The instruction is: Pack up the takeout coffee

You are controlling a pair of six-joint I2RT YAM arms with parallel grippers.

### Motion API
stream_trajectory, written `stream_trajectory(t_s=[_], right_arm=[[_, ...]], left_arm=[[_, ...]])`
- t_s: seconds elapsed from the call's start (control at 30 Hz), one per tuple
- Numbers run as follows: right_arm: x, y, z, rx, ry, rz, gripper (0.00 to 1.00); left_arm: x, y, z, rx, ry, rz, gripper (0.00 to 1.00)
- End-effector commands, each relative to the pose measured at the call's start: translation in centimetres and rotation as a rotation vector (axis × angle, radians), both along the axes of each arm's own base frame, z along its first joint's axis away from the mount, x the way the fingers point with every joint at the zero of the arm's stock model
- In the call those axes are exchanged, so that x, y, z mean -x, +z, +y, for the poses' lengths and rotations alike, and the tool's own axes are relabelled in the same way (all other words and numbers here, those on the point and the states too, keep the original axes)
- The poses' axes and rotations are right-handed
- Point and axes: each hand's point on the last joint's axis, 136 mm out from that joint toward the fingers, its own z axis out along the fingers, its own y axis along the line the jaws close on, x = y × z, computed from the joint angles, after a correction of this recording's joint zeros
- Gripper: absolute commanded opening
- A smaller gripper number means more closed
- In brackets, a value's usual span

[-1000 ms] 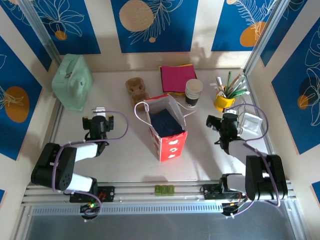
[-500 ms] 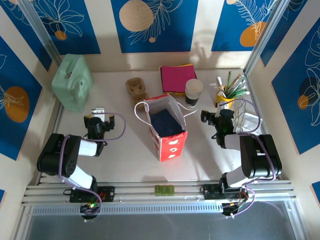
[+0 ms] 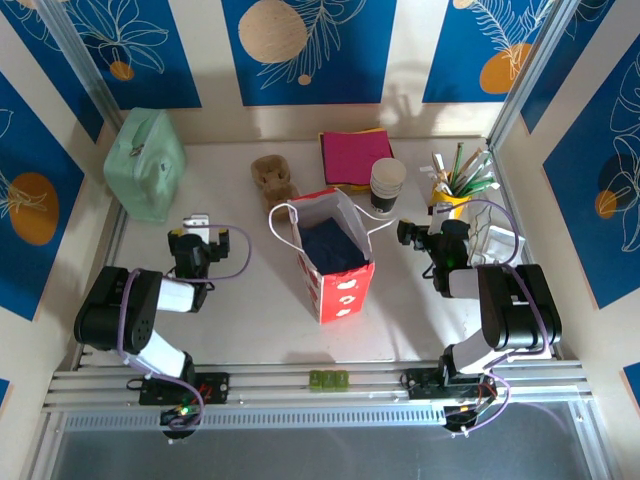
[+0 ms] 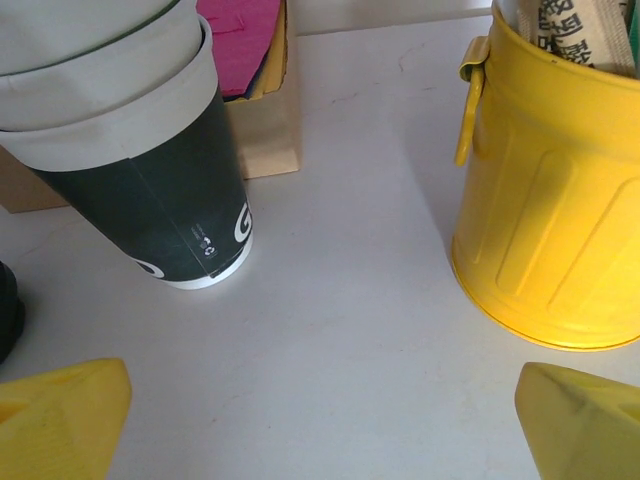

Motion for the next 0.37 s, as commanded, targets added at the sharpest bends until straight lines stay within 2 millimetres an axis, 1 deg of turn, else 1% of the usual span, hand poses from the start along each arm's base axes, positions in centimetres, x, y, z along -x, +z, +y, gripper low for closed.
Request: stream_trajectory(t_s=[0.0,0.27,0.33], right_arm=[[-0.17,0.58,0.13,0.004,0.019,-0.027,0.99],[-0.14,0.60,0.16,0.006,0.020,-0.028,0.99],[0.08,0.76,-0.14,0.004,0.003,-0.043,0.99]], left_arm=[[-0.72,1.09,-0.06,0.013,-0.006,-0.044,0.99],[-0.71,1.06,-0.08,0.013,-0.007,-0.043,0.99],[-0.72,1.08,-0.06,0.013,-0.006,-0.044,0.99]])
